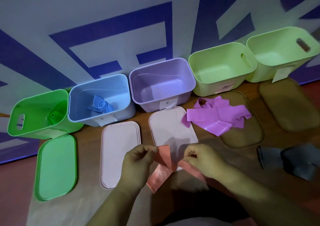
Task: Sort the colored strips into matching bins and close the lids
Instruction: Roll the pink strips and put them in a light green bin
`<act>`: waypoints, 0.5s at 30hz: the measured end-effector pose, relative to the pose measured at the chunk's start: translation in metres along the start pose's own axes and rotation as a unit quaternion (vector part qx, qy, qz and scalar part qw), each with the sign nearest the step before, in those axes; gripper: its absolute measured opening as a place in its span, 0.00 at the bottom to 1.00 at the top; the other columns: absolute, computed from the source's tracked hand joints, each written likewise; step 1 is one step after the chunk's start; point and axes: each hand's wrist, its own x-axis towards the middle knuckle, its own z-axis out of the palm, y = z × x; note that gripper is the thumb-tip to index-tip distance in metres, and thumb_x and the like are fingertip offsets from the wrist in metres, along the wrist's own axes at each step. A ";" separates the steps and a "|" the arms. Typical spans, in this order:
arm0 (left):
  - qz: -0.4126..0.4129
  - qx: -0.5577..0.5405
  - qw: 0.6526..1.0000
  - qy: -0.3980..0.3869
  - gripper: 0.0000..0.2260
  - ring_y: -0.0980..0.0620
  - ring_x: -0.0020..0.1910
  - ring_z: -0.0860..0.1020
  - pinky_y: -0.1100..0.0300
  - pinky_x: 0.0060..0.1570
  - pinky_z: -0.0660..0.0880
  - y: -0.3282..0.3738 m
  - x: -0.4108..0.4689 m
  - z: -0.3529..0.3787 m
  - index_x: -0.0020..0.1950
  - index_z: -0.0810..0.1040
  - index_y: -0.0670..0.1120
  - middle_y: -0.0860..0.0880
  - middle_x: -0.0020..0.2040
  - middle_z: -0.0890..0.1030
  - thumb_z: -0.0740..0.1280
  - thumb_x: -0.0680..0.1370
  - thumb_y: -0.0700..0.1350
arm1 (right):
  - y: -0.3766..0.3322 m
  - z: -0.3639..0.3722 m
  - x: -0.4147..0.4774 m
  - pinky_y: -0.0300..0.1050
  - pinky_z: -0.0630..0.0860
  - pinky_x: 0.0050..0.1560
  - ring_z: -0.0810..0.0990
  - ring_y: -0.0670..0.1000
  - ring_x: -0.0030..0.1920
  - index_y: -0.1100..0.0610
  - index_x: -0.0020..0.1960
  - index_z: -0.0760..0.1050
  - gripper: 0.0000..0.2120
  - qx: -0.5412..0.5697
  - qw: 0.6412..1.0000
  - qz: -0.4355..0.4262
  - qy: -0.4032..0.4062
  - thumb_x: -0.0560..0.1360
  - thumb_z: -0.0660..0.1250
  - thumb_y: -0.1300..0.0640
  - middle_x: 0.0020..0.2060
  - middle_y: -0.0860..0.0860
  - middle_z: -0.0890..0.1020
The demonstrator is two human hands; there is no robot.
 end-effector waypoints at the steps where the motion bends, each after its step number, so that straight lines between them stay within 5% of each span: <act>1: 0.002 -0.013 1.000 -0.003 0.08 0.57 0.35 0.78 0.64 0.40 0.75 0.001 -0.001 -0.002 0.40 0.85 0.45 0.49 0.36 0.84 0.69 0.77 0.38 | -0.007 -0.004 -0.005 0.43 0.78 0.42 0.81 0.43 0.38 0.51 0.39 0.79 0.04 0.017 1.000 -0.007 0.003 0.71 0.73 0.57 0.35 0.43 0.82; 6: 0.018 -0.077 0.997 -0.009 0.07 0.45 0.40 0.80 0.45 0.50 0.78 0.011 -0.013 -0.017 0.41 0.85 0.45 0.39 0.40 0.84 0.69 0.77 0.37 | -0.049 -0.022 -0.034 0.33 0.77 0.44 0.82 0.38 0.42 0.47 0.46 0.84 0.08 0.036 0.997 -0.041 0.047 0.70 0.75 0.58 0.39 0.37 0.84; 15: 0.061 -0.140 0.988 -0.004 0.05 0.52 0.41 0.81 0.47 0.54 0.77 0.039 -0.050 -0.074 0.41 0.86 0.44 0.45 0.40 0.85 0.71 0.75 0.38 | -0.149 -0.037 -0.083 0.45 0.78 0.47 0.82 0.42 0.47 0.39 0.46 0.78 0.02 -0.030 0.974 -0.201 0.097 0.74 0.69 0.44 0.44 0.34 0.81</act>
